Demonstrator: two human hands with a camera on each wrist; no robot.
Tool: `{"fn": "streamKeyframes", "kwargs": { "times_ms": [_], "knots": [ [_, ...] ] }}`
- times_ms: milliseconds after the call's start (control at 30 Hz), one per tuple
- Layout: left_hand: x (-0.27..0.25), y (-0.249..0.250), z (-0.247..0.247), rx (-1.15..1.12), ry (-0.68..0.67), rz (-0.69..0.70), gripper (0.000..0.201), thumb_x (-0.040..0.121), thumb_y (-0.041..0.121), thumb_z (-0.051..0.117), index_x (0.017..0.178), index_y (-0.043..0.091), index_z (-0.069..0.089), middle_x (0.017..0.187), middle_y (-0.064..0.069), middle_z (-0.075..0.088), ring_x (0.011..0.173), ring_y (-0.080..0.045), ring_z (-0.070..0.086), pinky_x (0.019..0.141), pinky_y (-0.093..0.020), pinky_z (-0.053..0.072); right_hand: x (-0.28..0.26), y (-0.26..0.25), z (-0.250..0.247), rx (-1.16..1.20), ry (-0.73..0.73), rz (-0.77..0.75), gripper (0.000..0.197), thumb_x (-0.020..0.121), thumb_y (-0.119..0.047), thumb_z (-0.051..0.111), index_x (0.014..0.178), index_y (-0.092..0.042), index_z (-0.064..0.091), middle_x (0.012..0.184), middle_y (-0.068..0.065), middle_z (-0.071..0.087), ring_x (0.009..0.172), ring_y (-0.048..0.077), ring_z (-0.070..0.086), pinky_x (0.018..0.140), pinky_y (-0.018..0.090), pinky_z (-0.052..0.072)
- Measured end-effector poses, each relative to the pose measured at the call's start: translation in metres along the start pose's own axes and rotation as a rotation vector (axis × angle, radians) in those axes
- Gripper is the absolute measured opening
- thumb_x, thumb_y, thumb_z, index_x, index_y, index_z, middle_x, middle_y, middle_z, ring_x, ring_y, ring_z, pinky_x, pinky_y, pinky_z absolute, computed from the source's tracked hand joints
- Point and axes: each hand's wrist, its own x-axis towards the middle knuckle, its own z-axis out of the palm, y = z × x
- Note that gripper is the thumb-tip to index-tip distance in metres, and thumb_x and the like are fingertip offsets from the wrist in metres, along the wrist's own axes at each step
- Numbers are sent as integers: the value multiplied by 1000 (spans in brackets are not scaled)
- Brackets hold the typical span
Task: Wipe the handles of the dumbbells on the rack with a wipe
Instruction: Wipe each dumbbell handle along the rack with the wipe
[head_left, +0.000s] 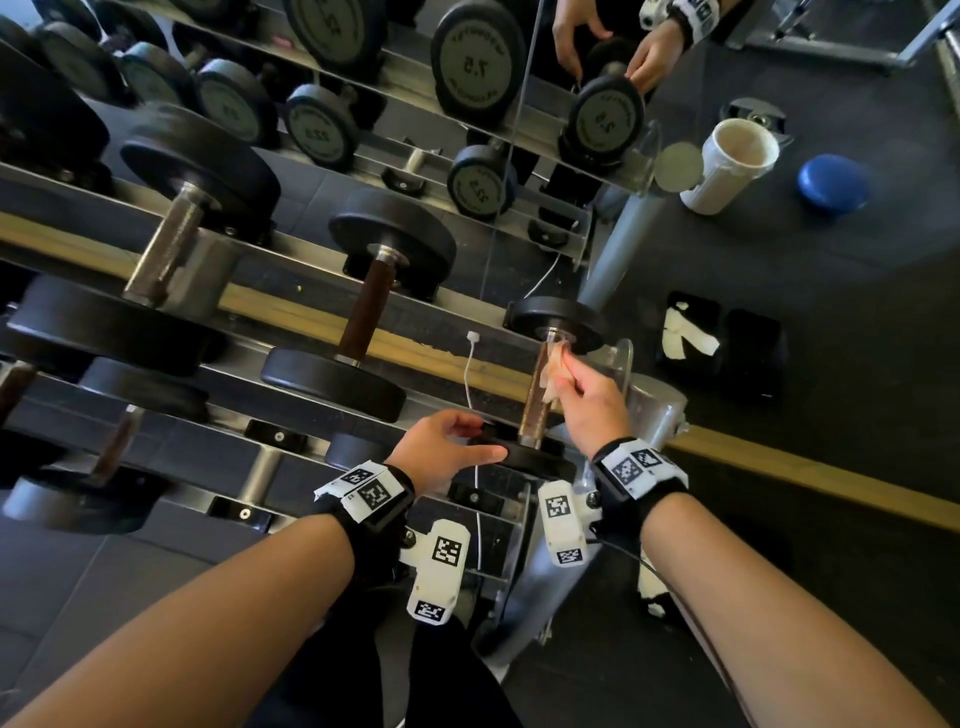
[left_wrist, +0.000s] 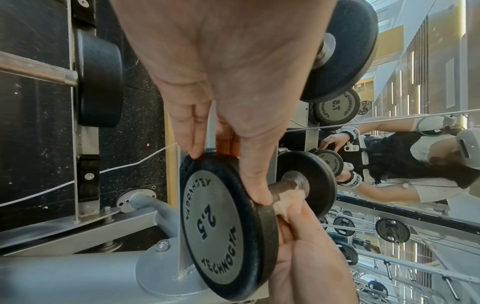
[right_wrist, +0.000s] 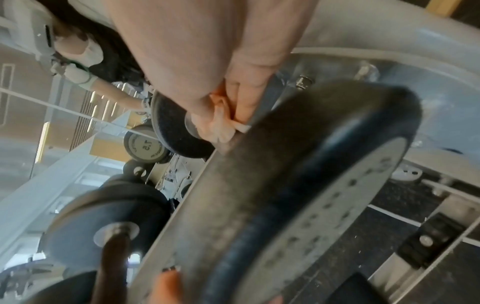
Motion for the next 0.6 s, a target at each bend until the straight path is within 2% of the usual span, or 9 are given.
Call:
{"fn": "streamKeyframes", "kwargs": {
  "times_ms": [133, 167, 233, 300, 367, 433, 500, 533, 600],
  "knots": [
    [0, 1, -1, -25, -17, 1, 48, 77, 37, 80, 119, 23, 61, 110, 12, 66, 96, -4, 63, 78, -21, 49, -22, 12, 3, -100, -45, -45, 31, 103, -30, 49, 131, -32, 61, 90, -21, 65, 82, -9, 60, 77, 12, 46],
    [0, 1, -1, -32, -21, 2, 48, 77, 36, 81, 119, 22, 62, 110, 10, 66, 99, -5, 63, 82, -23, 49, -29, 17, 1, -120, -83, -63, 28, 102, -30, 50, 126, -31, 65, 88, -20, 65, 82, -10, 60, 78, 13, 47],
    [0, 3, -2, -26, -30, 6, 47, 78, 34, 80, 119, 21, 62, 111, 10, 66, 102, -7, 63, 90, -28, 50, -39, 25, -5, -166, -173, -94, 22, 100, -28, 54, 116, -29, 70, 86, -19, 67, 84, -10, 61, 78, 11, 45],
    [0, 3, -2, -17, -40, 1, 48, 78, 34, 79, 121, 20, 61, 113, 9, 66, 104, -8, 62, 95, -32, 50, -36, 25, -12, -165, -209, -104, 19, 99, -28, 56, 106, -24, 74, 88, -9, 72, 84, 0, 65, 77, 18, 49],
    [0, 4, -2, -11, -48, -8, 50, 78, 36, 79, 122, 21, 60, 115, 8, 65, 104, -9, 62, 93, -32, 50, -21, 17, -18, -88, -132, -71, 21, 100, -33, 54, 106, -27, 74, 91, -8, 74, 86, 3, 67, 74, 19, 49],
    [1, 5, -2, -7, -51, -14, 51, 78, 39, 79, 122, 23, 60, 115, 10, 64, 100, -9, 62, 81, -27, 50, -1, 5, -20, -34, -27, -42, 20, 102, -34, 51, 105, -34, 70, 90, -12, 71, 83, 2, 66, 71, 20, 48],
    [1, 5, -2, -7, -49, -19, 50, 77, 40, 79, 121, 25, 60, 113, 12, 64, 94, -7, 62, 69, -21, 47, 14, -3, -14, -59, -21, -39, 22, 103, -36, 47, 104, -33, 69, 85, -9, 68, 79, 9, 65, 65, 22, 45],
    [1, 5, -2, -5, -46, -20, 49, 77, 41, 80, 120, 26, 60, 112, 13, 64, 93, -5, 62, 67, -20, 46, 15, -4, -9, -97, -40, -39, 26, 104, -38, 44, 108, -31, 69, 84, -7, 67, 78, 11, 64, 63, 21, 42],
    [2, 5, -3, 4, -33, -20, 48, 76, 41, 80, 117, 28, 61, 110, 14, 65, 95, -2, 62, 71, -20, 47, 8, -1, 0, -144, -49, -32, 30, 104, -38, 41, 122, -30, 65, 83, -7, 63, 77, 10, 62, 62, 16, 39]
  ]
}}
